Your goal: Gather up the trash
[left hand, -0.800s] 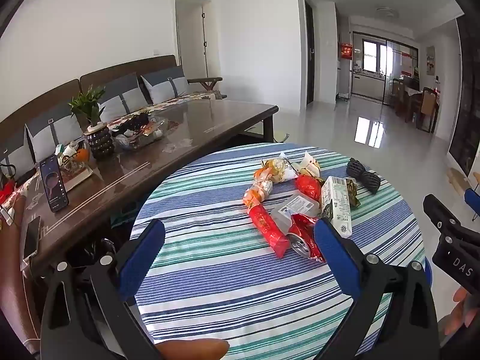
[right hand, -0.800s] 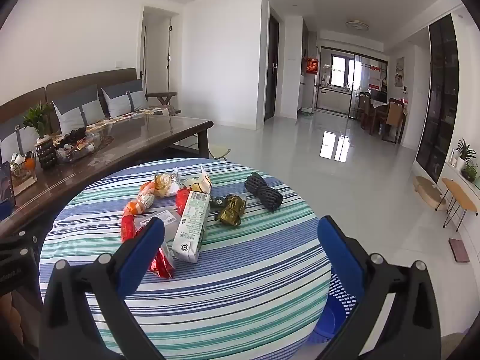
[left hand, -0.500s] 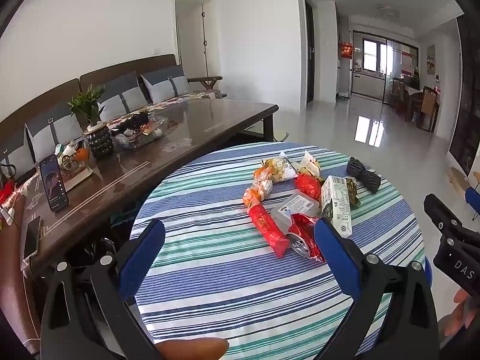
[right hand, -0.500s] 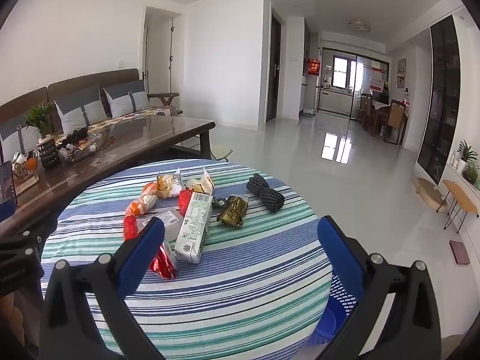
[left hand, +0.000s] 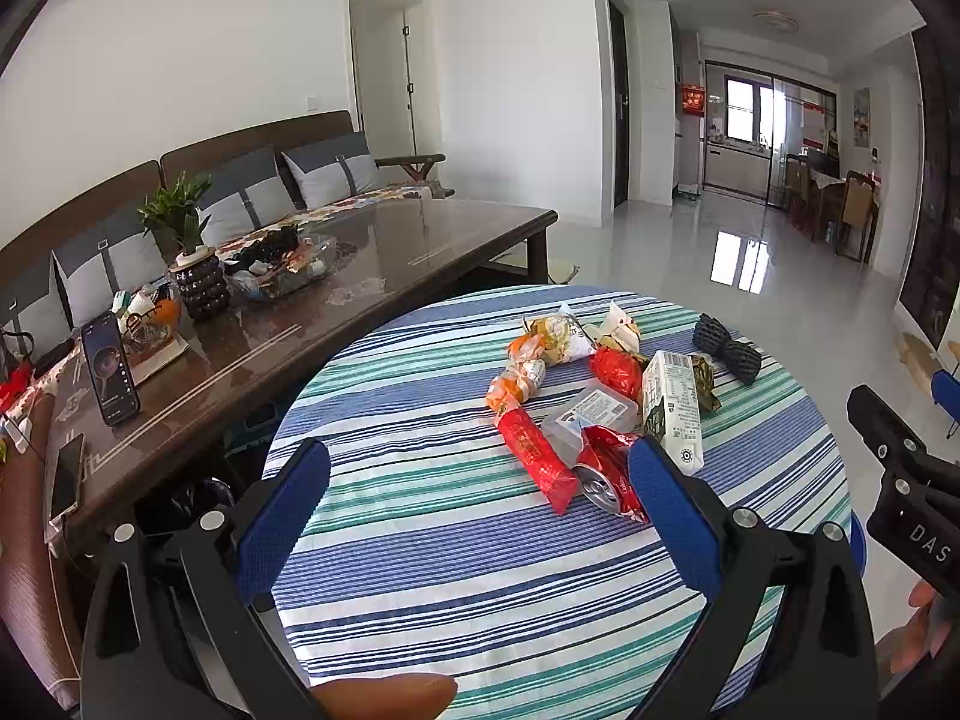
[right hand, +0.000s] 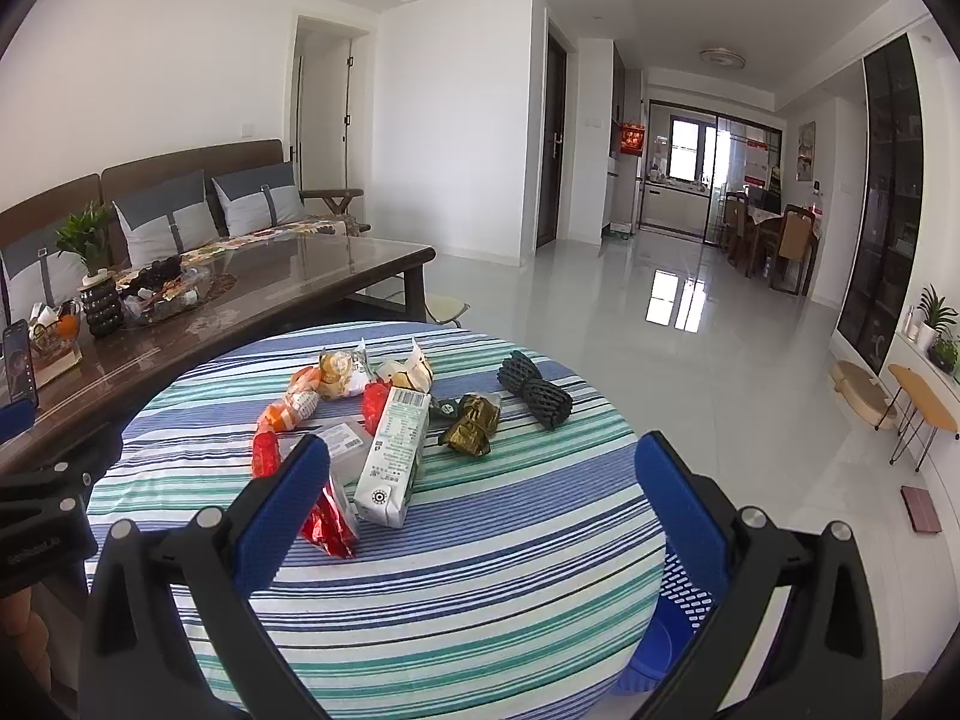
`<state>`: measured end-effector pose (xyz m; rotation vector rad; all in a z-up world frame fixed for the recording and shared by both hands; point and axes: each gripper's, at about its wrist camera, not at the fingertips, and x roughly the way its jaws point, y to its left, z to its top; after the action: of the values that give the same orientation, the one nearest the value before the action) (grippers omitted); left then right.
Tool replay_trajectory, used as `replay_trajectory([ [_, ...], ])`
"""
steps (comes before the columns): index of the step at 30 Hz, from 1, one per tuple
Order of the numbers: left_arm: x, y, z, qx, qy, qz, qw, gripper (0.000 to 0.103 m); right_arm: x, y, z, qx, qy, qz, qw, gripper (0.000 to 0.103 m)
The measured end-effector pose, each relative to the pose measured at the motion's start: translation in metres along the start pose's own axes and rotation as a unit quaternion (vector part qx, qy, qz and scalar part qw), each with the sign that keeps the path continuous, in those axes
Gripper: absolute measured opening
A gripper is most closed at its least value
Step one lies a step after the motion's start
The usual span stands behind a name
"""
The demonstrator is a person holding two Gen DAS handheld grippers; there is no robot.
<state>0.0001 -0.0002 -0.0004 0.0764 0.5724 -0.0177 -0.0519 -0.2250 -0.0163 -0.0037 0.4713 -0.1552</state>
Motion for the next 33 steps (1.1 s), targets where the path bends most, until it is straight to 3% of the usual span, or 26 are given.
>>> replay_trajectory([
  [33, -0.005, -0.001, 0.0, 0.003, -0.004, 0.002, 1.0, 0.099, -0.011, -0.003, 0.001, 0.001, -0.009, 0.004, 1.0, 0.098],
])
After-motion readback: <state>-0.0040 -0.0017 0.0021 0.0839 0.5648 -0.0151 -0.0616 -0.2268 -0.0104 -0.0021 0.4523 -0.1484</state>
